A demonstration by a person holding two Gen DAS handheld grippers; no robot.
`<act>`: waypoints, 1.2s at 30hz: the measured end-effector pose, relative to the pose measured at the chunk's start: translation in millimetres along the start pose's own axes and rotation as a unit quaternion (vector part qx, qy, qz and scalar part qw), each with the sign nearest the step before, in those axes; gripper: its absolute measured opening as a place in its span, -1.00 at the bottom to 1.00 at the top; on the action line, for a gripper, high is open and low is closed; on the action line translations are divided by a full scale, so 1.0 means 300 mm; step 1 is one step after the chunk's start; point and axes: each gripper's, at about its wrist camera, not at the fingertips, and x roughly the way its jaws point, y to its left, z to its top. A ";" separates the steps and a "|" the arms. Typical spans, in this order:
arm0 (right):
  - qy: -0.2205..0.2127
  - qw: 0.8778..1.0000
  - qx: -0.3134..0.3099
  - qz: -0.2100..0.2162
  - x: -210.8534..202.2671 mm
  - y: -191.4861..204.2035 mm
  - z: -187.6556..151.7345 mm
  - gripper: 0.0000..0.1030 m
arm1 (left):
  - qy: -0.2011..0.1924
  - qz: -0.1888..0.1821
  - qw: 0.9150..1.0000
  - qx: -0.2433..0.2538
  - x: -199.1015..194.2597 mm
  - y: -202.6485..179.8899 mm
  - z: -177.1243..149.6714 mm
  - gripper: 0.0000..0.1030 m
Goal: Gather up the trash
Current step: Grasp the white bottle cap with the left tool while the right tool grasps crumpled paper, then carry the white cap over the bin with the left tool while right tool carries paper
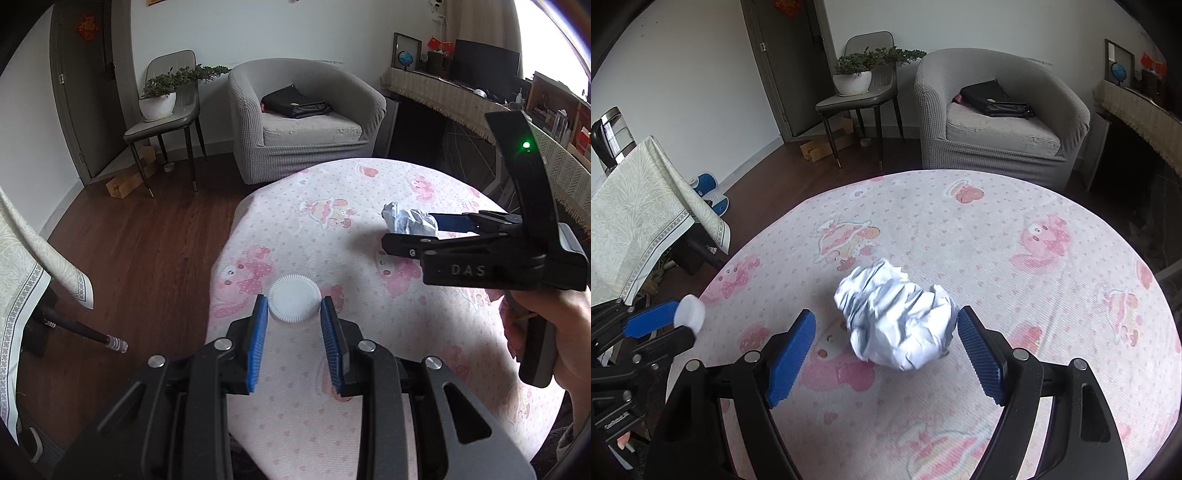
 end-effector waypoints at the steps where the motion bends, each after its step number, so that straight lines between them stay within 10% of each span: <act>1: 0.005 1.000 -0.002 -0.008 0.010 0.004 0.003 0.35 | -0.001 0.002 1.000 0.000 -0.005 0.007 -0.002 -0.39; 36: -0.007 0.993 -0.064 0.102 -0.059 0.511 0.003 0.12 | 0.060 0.078 0.991 -0.091 -0.094 0.441 -0.304 -0.39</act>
